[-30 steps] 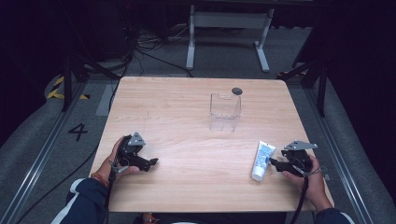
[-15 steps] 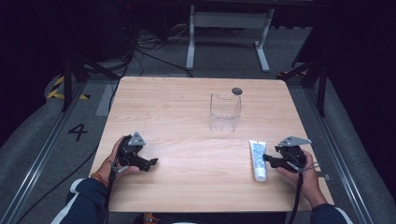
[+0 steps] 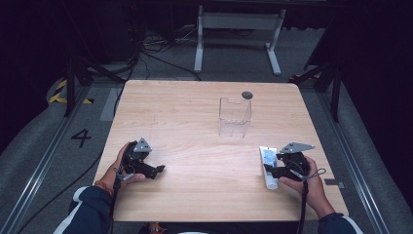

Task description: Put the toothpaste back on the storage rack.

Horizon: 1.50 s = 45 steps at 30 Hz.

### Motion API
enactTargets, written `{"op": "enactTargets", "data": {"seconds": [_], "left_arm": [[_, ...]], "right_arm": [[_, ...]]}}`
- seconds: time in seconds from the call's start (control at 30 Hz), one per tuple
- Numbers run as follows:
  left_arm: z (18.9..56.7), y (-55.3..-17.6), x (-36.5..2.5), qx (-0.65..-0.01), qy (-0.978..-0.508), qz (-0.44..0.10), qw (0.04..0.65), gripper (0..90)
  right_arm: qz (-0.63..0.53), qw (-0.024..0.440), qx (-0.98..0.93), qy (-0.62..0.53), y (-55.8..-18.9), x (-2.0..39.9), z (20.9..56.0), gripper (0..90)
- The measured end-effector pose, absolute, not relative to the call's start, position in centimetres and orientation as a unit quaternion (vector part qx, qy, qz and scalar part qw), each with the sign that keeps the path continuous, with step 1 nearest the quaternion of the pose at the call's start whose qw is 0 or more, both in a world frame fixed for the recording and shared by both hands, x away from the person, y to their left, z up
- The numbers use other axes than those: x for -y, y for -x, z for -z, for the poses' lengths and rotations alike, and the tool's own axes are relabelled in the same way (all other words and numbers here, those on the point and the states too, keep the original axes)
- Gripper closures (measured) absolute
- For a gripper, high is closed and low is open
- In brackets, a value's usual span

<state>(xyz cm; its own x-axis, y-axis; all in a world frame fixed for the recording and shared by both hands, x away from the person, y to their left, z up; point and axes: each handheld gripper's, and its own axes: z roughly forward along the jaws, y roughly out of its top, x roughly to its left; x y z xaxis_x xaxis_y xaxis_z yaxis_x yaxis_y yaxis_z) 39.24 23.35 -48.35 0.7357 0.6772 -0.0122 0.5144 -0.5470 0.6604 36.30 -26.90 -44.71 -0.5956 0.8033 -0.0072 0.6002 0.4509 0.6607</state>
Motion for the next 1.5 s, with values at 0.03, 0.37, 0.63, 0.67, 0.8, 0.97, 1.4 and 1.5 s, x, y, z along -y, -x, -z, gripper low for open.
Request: {"op": "enactTargets", "data": {"seconds": [0.03,0.37,0.63,0.67,0.8,0.97,1.4,1.5], "left_arm": [[48.3,-39.2,-23.4,-0.342,-0.871,-0.123,0.331,0.1],[48.3,-39.3,-23.4,-0.340,-0.872,-0.123,0.330,0.1],[48.3,-39.3,-23.4,-0.341,-0.871,-0.123,0.331,0.1],[48.4,-39.2,-23.4,-0.342,-0.871,-0.123,0.331,0.1],[48.4,-39.2,-23.3,-0.342,-0.871,-0.123,0.331,0.1],[48.4,-39.2,-23.4,-0.342,-0.871,-0.123,0.331,0.1],[48.4,-39.2,-23.4,-0.342,-0.871,-0.123,0.331,0.1],[48.4,-39.2,-23.4,-0.342,-0.871,-0.123,0.331,0.1]], "right_arm": [[-0.299,0.161,-0.840,-0.422,-36.4,26.3,45.0,29.1],[-0.264,0.145,-0.833,-0.465,-38.4,26.0,46.2,20.3],[-0.238,0.128,-0.846,-0.459,-39.3,25.2,46.0,37.9],[-0.234,0.127,-0.848,-0.459,-39.3,25.1,45.9,40.5],[-0.225,0.123,-0.852,-0.457,-39.5,24.9,45.7,44.7],[-0.210,0.120,-0.863,-0.444,-39.6,24.6,45.4,52.4],[-0.224,0.127,-0.870,-0.421,-39.0,25.2,44.8,67.0],[-0.234,0.127,-0.868,-0.420,-38.8,25.7,44.6,68.0]]}}
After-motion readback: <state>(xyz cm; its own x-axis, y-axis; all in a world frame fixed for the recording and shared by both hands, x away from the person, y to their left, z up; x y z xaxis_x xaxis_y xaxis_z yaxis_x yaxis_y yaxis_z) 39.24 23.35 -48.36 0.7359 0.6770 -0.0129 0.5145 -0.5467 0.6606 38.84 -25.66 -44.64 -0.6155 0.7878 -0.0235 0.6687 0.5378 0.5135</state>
